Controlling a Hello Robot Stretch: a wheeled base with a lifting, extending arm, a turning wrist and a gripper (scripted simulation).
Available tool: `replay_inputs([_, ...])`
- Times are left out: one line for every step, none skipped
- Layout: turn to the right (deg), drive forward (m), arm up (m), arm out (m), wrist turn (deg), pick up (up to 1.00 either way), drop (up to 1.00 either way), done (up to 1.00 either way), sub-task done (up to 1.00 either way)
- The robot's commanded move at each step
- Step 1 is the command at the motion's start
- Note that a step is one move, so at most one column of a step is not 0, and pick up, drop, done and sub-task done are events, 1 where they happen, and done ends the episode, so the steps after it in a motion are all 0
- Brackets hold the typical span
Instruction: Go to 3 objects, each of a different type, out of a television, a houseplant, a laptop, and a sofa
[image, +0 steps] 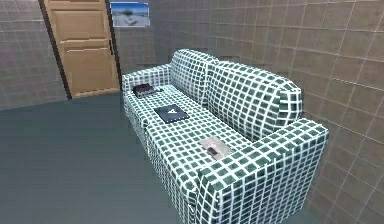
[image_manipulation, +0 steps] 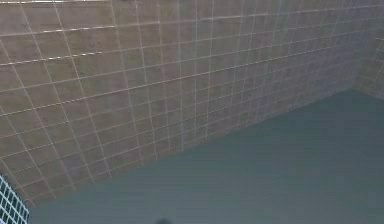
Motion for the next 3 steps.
replay_inputs([-45.0,0.0,0.0,0.0,0.0,0.0,0.0,0.0,0.0])
replay_inputs([0.0,0.85,0.0,0.0,0.0,0.0,0.0,0.0,0.0])
replay_inputs([6.0,0.0,0.0,0.0,0.0,0.0,0.0,0.0,0.0])
